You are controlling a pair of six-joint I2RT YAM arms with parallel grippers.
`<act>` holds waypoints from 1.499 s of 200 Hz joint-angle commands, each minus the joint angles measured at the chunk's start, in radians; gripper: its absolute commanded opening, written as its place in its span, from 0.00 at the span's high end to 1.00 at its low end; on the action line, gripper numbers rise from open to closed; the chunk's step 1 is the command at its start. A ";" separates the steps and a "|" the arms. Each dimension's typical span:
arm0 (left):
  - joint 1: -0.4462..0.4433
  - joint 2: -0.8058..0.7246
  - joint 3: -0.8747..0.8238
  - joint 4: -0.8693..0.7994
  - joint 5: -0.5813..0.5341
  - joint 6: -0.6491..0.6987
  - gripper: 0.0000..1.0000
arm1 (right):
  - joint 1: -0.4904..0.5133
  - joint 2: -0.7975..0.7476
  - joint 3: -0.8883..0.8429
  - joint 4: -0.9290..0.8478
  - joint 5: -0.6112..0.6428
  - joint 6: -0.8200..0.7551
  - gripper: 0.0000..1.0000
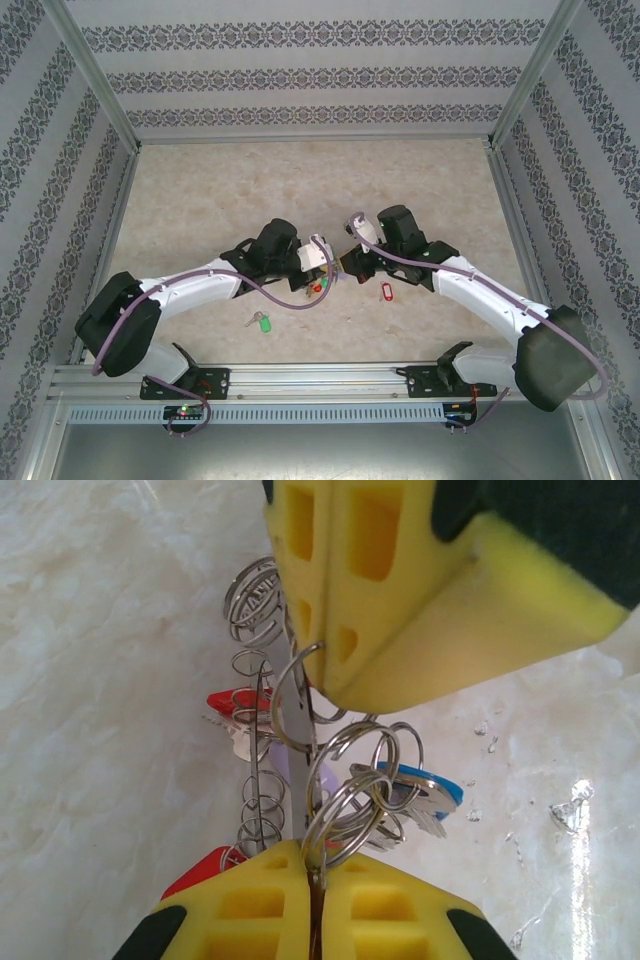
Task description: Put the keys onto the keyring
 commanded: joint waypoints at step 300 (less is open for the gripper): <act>0.214 -0.512 -0.281 0.176 -0.138 -0.467 0.57 | 0.141 0.155 0.129 -0.076 0.014 -0.981 1.00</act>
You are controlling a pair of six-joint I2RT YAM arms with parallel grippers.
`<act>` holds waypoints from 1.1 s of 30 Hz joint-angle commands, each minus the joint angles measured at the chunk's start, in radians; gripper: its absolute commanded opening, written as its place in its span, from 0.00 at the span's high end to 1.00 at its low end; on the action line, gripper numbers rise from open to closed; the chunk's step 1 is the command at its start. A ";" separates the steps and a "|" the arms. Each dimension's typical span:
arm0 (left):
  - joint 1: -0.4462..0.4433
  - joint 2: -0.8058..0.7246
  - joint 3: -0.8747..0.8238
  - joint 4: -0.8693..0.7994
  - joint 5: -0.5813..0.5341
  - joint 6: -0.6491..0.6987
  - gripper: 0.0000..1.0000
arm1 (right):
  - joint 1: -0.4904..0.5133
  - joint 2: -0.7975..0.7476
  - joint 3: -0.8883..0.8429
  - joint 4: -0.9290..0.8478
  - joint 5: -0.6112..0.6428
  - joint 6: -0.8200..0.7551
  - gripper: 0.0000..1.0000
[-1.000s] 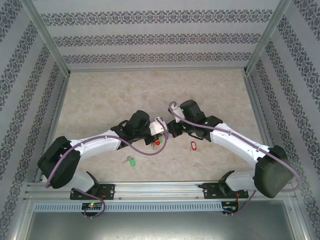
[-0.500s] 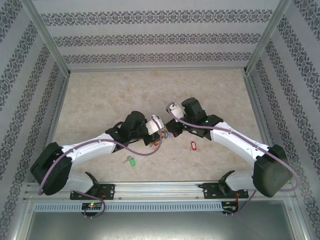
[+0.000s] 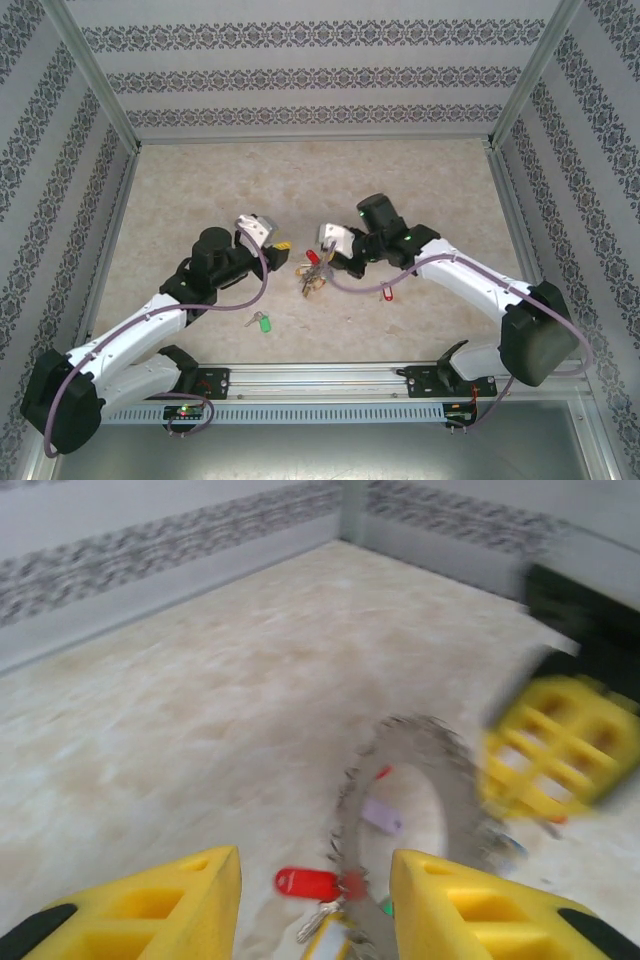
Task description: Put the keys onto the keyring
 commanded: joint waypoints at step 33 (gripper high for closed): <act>-0.002 0.622 0.550 -0.512 0.770 0.608 0.66 | -0.195 -0.149 -0.271 0.433 -0.370 0.208 1.00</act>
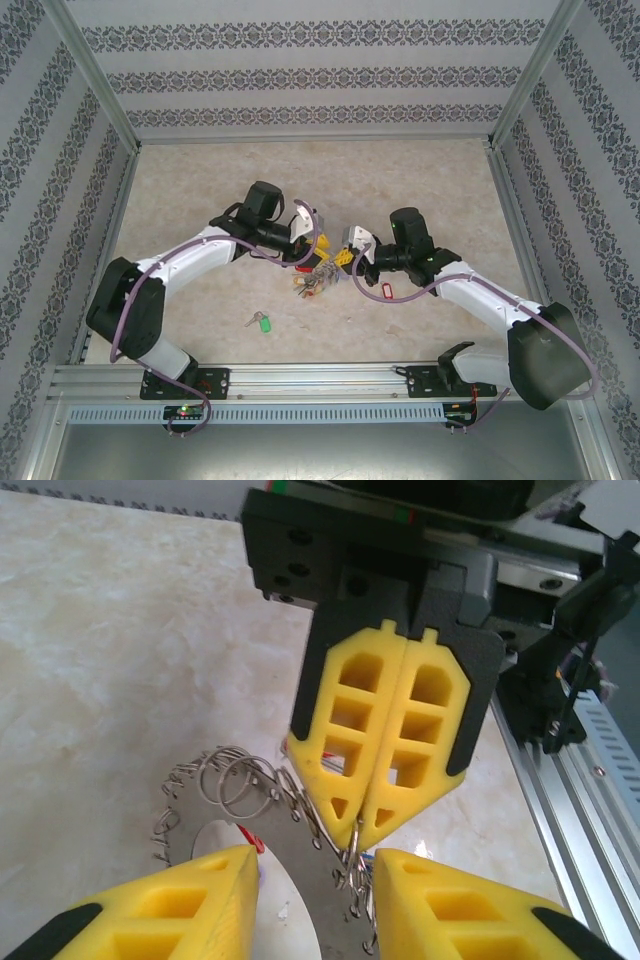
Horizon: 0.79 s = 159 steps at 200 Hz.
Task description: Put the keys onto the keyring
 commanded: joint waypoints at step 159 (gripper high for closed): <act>-0.016 0.132 0.139 -0.217 0.039 0.192 0.74 | -0.016 0.032 0.068 0.065 -0.097 0.032 1.00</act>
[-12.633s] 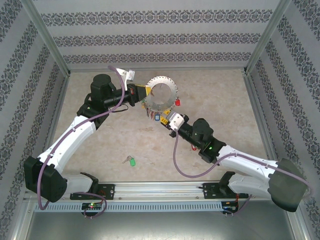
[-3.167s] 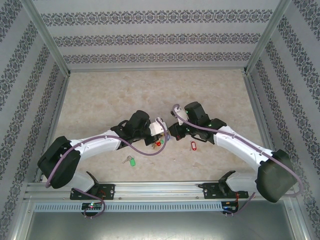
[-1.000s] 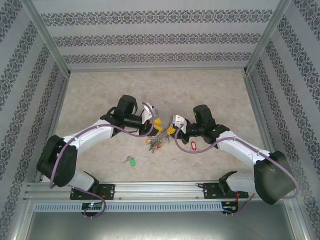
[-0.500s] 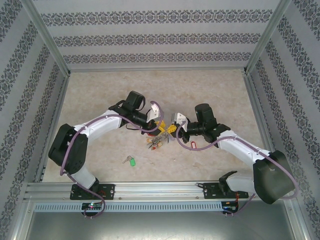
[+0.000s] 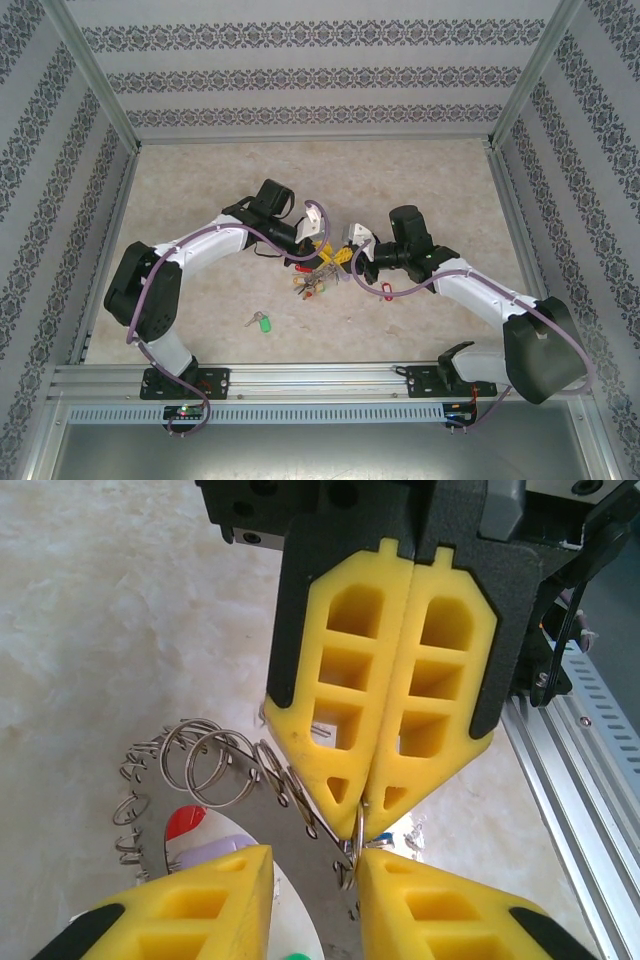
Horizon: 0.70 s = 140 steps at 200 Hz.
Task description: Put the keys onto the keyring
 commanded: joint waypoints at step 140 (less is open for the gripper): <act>-0.011 -0.006 -0.010 0.152 -0.011 -0.151 1.00 | -0.010 -0.048 0.027 -0.003 -0.002 0.004 0.87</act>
